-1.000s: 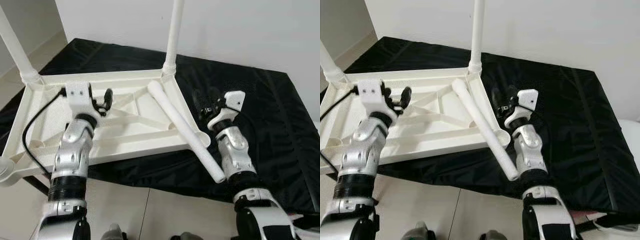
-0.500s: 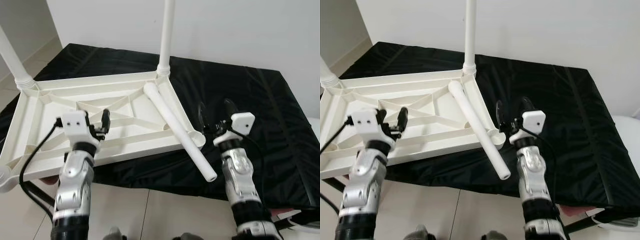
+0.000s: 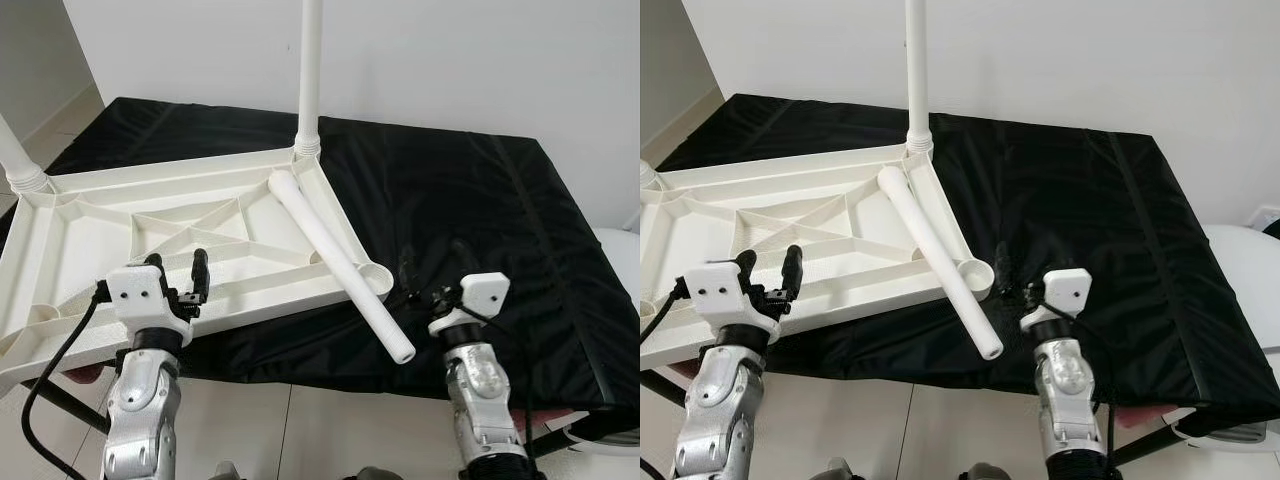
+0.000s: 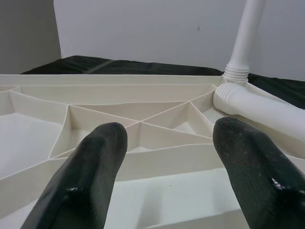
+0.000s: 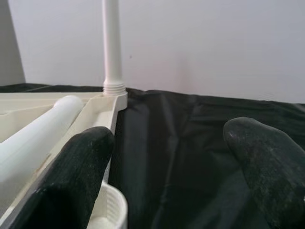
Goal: Building children table
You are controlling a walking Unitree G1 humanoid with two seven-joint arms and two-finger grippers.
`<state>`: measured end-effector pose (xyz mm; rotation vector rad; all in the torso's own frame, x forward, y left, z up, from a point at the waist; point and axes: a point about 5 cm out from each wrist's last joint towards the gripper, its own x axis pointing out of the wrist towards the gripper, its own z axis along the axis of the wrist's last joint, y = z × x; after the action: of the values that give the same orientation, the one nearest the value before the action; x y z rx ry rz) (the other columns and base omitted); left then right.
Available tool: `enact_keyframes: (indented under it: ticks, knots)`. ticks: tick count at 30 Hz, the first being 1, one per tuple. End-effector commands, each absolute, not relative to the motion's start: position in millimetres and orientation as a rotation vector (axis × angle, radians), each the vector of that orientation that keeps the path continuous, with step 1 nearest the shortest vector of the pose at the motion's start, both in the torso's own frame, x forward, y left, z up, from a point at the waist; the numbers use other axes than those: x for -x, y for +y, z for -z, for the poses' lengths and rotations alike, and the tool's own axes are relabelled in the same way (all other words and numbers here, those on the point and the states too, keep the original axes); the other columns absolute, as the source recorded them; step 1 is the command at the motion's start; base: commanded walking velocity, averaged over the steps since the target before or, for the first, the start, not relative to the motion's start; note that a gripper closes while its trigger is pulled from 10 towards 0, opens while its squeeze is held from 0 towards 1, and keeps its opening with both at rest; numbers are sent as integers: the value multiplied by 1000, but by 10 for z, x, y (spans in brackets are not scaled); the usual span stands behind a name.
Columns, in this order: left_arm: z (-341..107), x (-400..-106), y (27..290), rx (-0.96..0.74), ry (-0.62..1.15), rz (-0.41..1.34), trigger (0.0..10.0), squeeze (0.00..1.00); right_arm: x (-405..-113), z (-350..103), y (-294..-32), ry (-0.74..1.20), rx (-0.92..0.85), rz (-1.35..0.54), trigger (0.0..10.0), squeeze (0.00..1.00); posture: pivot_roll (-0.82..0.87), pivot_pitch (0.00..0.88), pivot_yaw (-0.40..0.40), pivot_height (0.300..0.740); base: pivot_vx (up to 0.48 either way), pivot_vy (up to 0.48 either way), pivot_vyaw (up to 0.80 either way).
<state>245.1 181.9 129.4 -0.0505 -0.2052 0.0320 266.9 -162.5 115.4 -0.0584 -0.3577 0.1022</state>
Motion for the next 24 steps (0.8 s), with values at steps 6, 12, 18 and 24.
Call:
enact_keyframes:
  ticks: [6,12,18,24]
  knots:
    - [-1206,-2429,1739,65,-182,-61,10000,0,-2670,-1054,-1495,-304,16,-144,10000,0,-1,0,-33,740,0,0,0]
    - [-1292,-2464,1613,102,-217,-37,10000,0,-2682,-1068,-1340,-311,33,-181,10000,0,3,0,-27,740,0,0,0]
    - [-1281,-2457,1611,104,-210,-39,10000,0,-2694,-1077,-1372,-305,14,-158,10000,0,4,0,-26,740,0,0,0]
    - [-1060,-2443,1569,82,-125,2,10000,0,-2719,-899,-1434,-220,6,-126,10000,0,20,0,-30,740,0,0,0]
